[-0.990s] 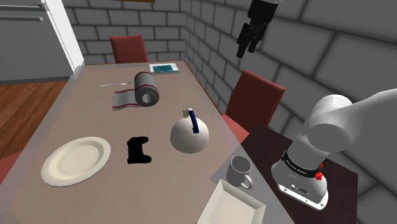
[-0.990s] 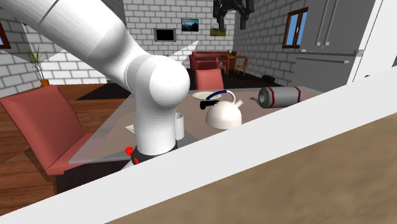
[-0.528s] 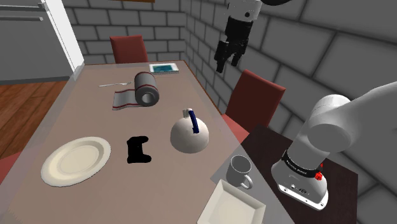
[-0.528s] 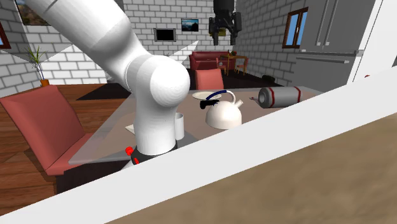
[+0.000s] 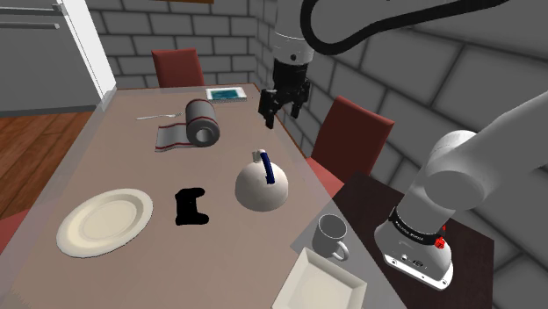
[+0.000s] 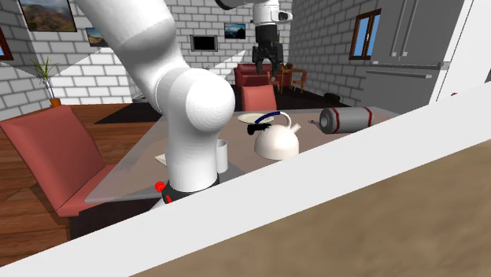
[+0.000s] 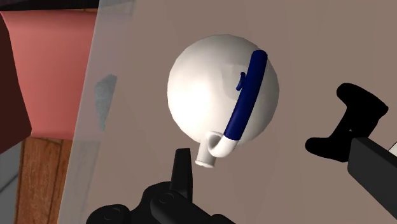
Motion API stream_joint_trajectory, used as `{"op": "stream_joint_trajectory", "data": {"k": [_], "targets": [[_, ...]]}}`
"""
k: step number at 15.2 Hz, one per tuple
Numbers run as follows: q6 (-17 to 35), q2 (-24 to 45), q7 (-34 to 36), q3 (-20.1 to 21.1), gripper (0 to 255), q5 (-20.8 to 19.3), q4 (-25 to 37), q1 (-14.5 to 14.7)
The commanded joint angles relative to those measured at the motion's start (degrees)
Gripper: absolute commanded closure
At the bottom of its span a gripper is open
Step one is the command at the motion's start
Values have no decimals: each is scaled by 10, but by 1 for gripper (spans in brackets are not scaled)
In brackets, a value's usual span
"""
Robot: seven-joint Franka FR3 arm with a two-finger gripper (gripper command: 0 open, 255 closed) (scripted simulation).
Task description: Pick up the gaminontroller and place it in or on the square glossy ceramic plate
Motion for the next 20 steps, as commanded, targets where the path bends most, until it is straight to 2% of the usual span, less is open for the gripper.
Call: {"op": "stream_joint_trajectory", "data": {"k": [1,6,12,16,20], "targets": [[24,41,35,24,0,-4,12,-4],[72,150,127,77,0,-35,54,-12],[107,301,254,119,0,-113,132,-8],[113,407,334,120,0,-174,201,17],[106,510,397,103,0,-222,283,57]]}}
